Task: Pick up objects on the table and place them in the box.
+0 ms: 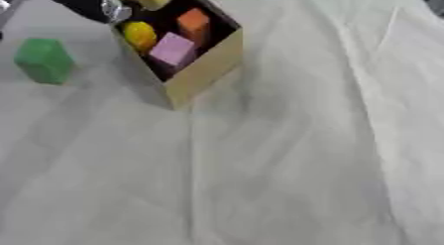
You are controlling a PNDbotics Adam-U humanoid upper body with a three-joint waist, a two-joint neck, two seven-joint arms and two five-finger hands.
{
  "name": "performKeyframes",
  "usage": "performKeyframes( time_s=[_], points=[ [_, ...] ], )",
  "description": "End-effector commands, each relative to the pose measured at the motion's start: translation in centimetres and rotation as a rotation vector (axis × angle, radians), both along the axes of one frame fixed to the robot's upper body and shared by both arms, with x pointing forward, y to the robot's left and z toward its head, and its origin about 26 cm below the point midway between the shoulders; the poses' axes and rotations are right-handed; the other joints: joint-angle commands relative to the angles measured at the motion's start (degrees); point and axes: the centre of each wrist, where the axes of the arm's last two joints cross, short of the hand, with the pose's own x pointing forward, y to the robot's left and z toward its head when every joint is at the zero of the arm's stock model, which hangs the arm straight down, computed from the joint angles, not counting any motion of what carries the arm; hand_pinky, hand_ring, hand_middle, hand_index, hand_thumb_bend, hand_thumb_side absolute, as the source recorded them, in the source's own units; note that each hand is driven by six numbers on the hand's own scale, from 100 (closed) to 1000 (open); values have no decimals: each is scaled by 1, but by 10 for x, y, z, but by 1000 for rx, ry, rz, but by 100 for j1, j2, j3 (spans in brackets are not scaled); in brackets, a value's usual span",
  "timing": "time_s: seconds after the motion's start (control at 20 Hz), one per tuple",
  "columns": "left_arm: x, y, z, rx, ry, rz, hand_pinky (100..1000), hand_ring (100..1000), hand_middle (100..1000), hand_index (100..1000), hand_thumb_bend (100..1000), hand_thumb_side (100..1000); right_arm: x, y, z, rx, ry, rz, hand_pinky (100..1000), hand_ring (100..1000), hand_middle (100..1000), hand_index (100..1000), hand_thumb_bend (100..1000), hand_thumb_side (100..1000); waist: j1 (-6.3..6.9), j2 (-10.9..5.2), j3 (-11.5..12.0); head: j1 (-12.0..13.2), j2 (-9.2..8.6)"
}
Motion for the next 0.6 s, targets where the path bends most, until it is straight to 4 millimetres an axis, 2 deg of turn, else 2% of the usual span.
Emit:
performKeyframes(
  time_s=[0.05,0.2,0.25,0.4,0.5,0.6],
  points=[
    [10,6,5,-13,-43,26,718,626,556,640,301,176,-6,2,12,-18,-38,6,897,824,688,886,100,649,-14,-102,-22,53,-93],
    [18,8,-3,-6,-25,7,789,725,651,799,485,224,-7,2,13,-18,-41,10,897,823,688,886,100,652,-18,-65,-38,58,-90],
    [20,9,-4,6,-19,5,822,776,719,863,560,259,-6,2,13,-17,-41,10,897,823,688,886,100,652,-18,-60,-37,58,-85],
    [23,14,-6,42,-2,28,890,868,820,951,724,363,-6,2,12,-14,-40,8,897,823,687,886,100,654,-21,-55,-24,57,-63],
    [23,17,-5,46,-9,51,896,875,831,971,765,426,-6,1,11,-14,-36,7,897,823,687,885,100,655,-25,-62,-17,52,-43],
    [22,20,-3,33,-31,68,897,876,832,976,770,433,-5,0,10,-13,-30,3,896,822,686,885,100,657,-27,-82,-4,40,-17]
  ],
)
